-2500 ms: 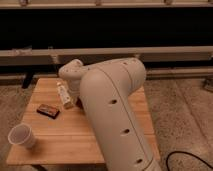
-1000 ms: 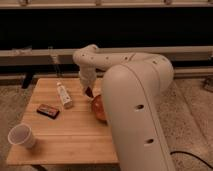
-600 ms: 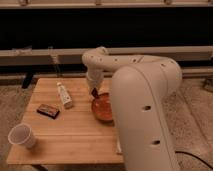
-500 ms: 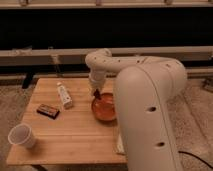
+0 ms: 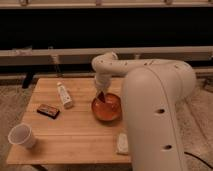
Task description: Place the pepper in the ceramic bowl
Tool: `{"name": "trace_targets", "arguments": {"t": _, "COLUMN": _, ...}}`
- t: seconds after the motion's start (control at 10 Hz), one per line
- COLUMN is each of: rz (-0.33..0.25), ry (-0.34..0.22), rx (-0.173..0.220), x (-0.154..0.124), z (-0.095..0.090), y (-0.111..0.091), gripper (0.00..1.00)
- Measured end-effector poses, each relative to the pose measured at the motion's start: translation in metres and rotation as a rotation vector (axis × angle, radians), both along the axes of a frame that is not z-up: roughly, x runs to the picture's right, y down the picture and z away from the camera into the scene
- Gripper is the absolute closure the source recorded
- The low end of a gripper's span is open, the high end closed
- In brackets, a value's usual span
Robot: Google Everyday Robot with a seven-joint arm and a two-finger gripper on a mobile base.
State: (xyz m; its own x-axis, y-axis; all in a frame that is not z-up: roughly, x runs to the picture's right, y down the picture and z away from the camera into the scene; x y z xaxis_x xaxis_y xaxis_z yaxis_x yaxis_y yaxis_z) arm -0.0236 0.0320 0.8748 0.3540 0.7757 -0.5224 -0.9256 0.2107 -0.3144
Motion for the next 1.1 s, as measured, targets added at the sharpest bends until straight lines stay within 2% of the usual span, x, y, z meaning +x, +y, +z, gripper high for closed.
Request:
{"name": "trace_targets", "arguments": {"t": 0.1, "rz": 0.005, "ry": 0.002, "rx": 0.002, "x": 0.007, "z": -0.002, "y": 0.003, "gripper": 0.25}}
{"name": "trace_targets", "arguments": {"t": 0.2, "rz": 0.022, "ry": 0.009, "rx": 0.002, "x": 0.015, "z": -0.002, "y": 0.008, "gripper": 0.13}}
{"name": "trace_targets", "arguments": {"t": 0.4, "rz": 0.035, "ry": 0.013, "rx": 0.005, "x": 0.015, "z": -0.001, "y": 0.009, "gripper": 0.03}}
{"name": "trace_targets", "arguments": {"t": 1.1, "rz": 0.023, "ry": 0.005, "rx": 0.012, "x": 0.007, "z": -0.004, "y": 0.003, "gripper": 0.03}}
